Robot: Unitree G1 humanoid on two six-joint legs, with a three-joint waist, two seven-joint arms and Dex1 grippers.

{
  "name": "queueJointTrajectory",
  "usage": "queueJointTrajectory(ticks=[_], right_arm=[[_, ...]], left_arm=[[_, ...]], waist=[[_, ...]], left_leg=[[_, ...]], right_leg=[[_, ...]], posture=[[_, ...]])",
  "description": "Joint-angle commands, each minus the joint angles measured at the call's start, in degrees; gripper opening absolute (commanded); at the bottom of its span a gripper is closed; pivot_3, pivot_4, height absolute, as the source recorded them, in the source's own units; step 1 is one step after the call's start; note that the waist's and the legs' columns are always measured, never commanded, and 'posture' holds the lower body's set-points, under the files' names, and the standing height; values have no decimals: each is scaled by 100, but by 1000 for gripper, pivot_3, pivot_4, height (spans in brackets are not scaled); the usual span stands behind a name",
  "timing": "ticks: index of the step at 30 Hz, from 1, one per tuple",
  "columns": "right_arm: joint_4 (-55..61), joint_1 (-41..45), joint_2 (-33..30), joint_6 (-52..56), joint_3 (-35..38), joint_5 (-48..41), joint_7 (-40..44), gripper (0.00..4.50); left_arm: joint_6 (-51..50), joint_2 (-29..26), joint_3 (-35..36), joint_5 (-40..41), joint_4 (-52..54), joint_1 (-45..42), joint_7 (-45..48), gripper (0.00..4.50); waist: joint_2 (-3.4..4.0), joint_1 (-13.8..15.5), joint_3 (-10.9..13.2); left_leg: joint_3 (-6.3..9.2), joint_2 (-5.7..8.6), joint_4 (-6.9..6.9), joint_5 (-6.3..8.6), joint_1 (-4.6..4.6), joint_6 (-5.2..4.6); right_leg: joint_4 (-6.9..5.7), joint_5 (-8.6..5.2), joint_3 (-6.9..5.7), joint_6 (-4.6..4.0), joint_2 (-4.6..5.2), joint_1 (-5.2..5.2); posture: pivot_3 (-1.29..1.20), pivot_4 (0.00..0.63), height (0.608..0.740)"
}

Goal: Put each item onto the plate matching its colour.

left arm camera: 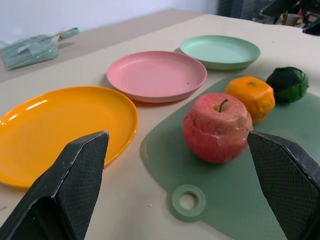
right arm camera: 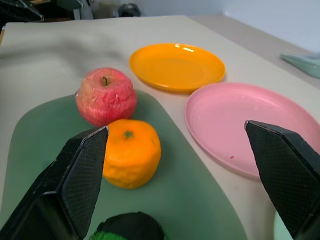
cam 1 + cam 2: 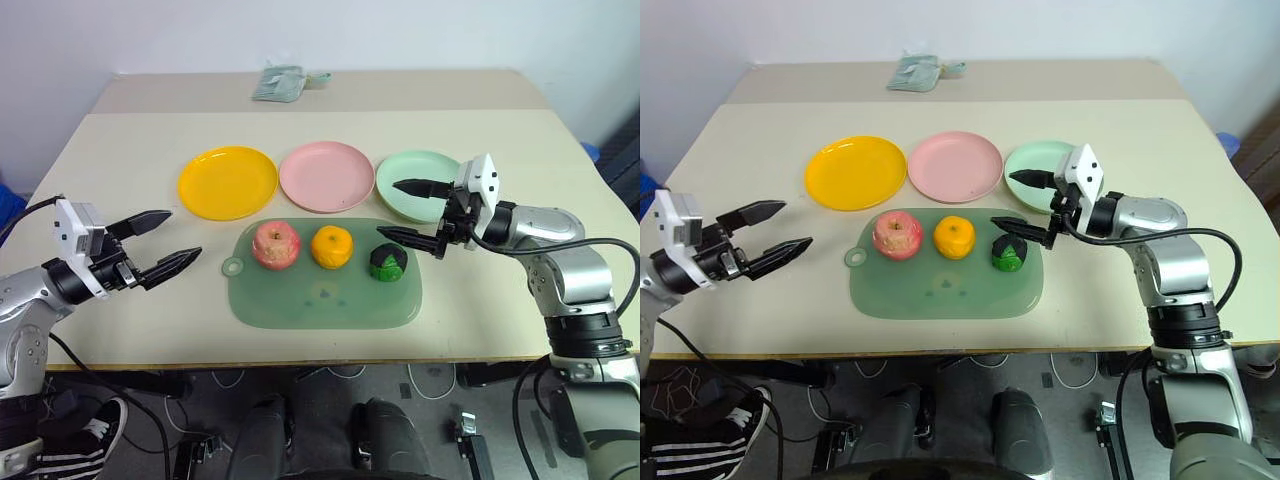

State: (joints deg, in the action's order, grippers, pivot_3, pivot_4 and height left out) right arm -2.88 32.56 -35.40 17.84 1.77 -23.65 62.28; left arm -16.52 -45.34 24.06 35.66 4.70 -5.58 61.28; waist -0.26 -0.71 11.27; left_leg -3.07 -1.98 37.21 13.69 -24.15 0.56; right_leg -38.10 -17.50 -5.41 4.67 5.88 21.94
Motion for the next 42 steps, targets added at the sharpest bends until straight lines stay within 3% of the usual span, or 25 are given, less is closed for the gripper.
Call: queueJointTrajectory(ticks=[1,16,31,42], right_arm=[[-59,166,138,-222,30,-4,-52,4450],[-199,25,102,-545,95,75,-87,4450],[995,-322,-376,738,83,-467,-25,4450],[913,-91,-426,1004,49,-469,-27,4450]], left_arm=[[59,-154,298,77,167,-6,-6,4500],[170,-108,55,-65,-124,-457,45,4500],[238,-181,-419,-224,-562,-939,407,4500],[349,92,-760,-306,-399,-894,406,4500]], waist=[[0,0,0],[0,5,0],[-2,12,-1],[-3,7,-2]], left_leg=[[0,0,0,0,0,0],[-3,0,0,0,-1,0],[-12,1,3,-1,-19,0],[-15,-1,3,-2,-21,0]], right_leg=[[0,0,0,0,0,0],[0,2,2,0,0,2],[-5,5,11,4,-1,26],[-7,9,18,2,-5,32]], posture=[[0,150,740],[0,150,740],[0,150,740],[0,150,740]])
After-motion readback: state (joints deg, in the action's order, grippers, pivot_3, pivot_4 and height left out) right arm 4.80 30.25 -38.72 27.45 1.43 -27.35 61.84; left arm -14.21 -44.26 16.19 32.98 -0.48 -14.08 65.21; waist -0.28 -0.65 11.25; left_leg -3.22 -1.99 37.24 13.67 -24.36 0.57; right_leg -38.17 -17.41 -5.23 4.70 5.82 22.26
